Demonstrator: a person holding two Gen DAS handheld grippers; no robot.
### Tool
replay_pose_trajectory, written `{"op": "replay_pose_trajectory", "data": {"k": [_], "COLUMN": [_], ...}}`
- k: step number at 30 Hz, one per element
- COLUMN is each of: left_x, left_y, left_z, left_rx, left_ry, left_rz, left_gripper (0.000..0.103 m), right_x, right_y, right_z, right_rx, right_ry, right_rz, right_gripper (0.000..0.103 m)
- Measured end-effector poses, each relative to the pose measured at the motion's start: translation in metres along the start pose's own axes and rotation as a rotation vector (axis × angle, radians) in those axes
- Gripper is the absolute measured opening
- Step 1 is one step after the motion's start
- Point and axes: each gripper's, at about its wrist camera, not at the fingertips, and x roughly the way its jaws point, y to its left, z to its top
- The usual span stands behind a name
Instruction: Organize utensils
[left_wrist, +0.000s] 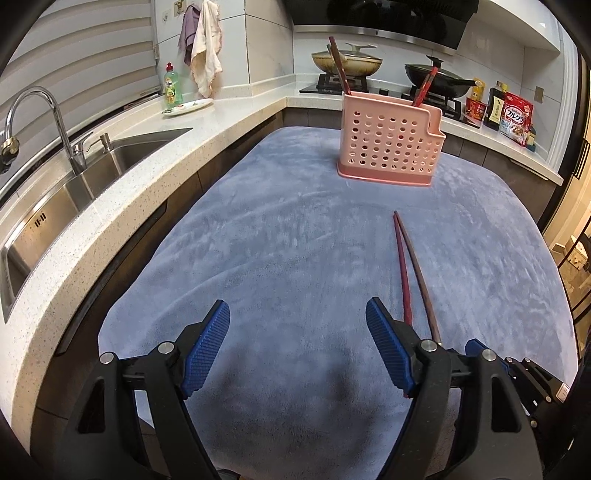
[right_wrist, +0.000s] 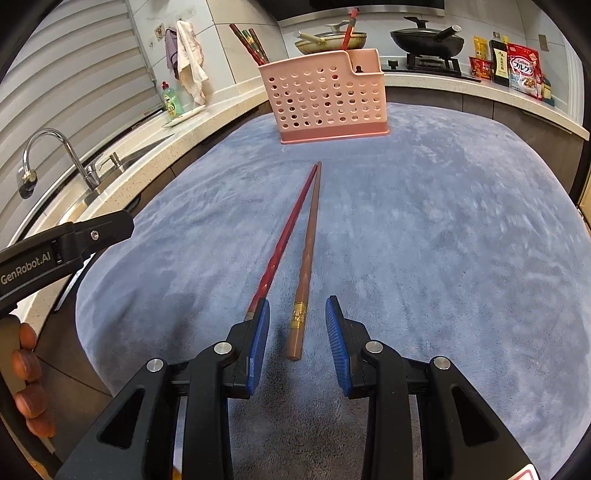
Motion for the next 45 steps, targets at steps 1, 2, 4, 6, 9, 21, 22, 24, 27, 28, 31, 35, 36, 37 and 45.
{"op": "replay_pose_trajectory", "data": {"k": [1, 2, 4, 6, 9, 21, 22, 24, 27, 28, 31, 35, 36, 37, 45], "left_x": [0.001, 0.001, 0.001, 0.002, 0.004, 0.009, 0.010, 0.011, 0.014, 0.016, 0.022, 0.028, 0.030, 0.032, 0.050], "left_y": [-0.001, -0.001, -0.003, -0.004, -0.005, -0.006, -0.006, -0.008, -0.012, -0.014, -0.023, -0.037, -0.041, -0.045, -0.055], "left_z": [-0.001, -0.002, -0.004, -0.006, -0.007, -0.015, -0.016, -0.019, -0.025, -0.027, -0.034, -0.043, -0.045, -0.047, -0.051], "left_rx": [0.002, 0.005, 0.012, 0.018, 0.017, 0.004, 0.004, 0.004, 0.006, 0.009, 0.010, 0.040, 0.050, 0.059, 0.073], "left_ry": [0.002, 0.002, 0.001, 0.003, 0.011, 0.040, 0.043, 0.056, 0.074, 0.089, 0.122, 0.139, 0.141, 0.145, 0.174], "left_rz": [0.002, 0.006, 0.009, 0.009, 0.006, -0.012, -0.016, -0.030, -0.059, -0.090, -0.130, -0.146, -0.147, -0.146, -0.145], "left_gripper": [0.077, 0.077, 0.080, 0.081, 0.081, 0.086, 0.087, 0.088, 0.088, 0.088, 0.088, 0.088, 0.088, 0.088, 0.065], "right_x": [0.002, 0.003, 0.007, 0.010, 0.014, 0.012, 0.011, 0.006, -0.001, -0.004, -0.009, -0.013, -0.014, -0.014, -0.012], "right_y": [-0.001, -0.001, -0.003, -0.003, -0.004, -0.015, -0.017, -0.022, -0.032, -0.038, -0.051, -0.057, -0.057, -0.057, -0.054], "right_z": [-0.001, -0.002, -0.004, -0.005, -0.008, -0.013, -0.014, -0.016, -0.020, -0.023, -0.027, -0.032, -0.033, -0.033, -0.033], "right_rx": [0.004, 0.006, 0.010, 0.011, 0.008, 0.017, 0.022, 0.030, 0.050, 0.065, 0.109, 0.125, 0.122, 0.120, 0.106], "right_ry": [0.004, 0.006, 0.010, 0.014, 0.025, 0.026, 0.024, 0.015, 0.006, 0.008, 0.013, 0.013, 0.012, 0.012, 0.010], "right_rz": [-0.001, -0.001, -0.004, -0.008, -0.010, -0.016, -0.015, -0.028, -0.049, -0.049, -0.019, -0.007, -0.009, -0.011, -0.013], "right_gripper": [0.031, 0.031, 0.031, 0.030, 0.027, 0.007, 0.007, 0.007, 0.007, 0.007, 0.007, 0.007, 0.007, 0.007, 0.007]}}
